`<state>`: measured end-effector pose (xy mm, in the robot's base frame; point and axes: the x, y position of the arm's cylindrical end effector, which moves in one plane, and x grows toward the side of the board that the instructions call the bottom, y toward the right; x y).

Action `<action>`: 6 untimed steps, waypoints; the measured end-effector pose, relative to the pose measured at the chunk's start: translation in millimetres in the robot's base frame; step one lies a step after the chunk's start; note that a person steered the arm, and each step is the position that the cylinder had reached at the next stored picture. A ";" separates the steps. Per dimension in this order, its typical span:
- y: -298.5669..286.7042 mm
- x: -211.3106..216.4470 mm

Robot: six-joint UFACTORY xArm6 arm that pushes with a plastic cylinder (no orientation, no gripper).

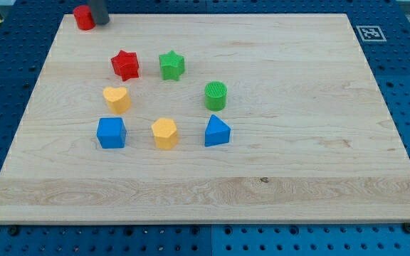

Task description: Point at the red star

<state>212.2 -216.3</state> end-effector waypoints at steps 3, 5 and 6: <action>2.8 128.5; 38.9 152.1; 68.1 152.1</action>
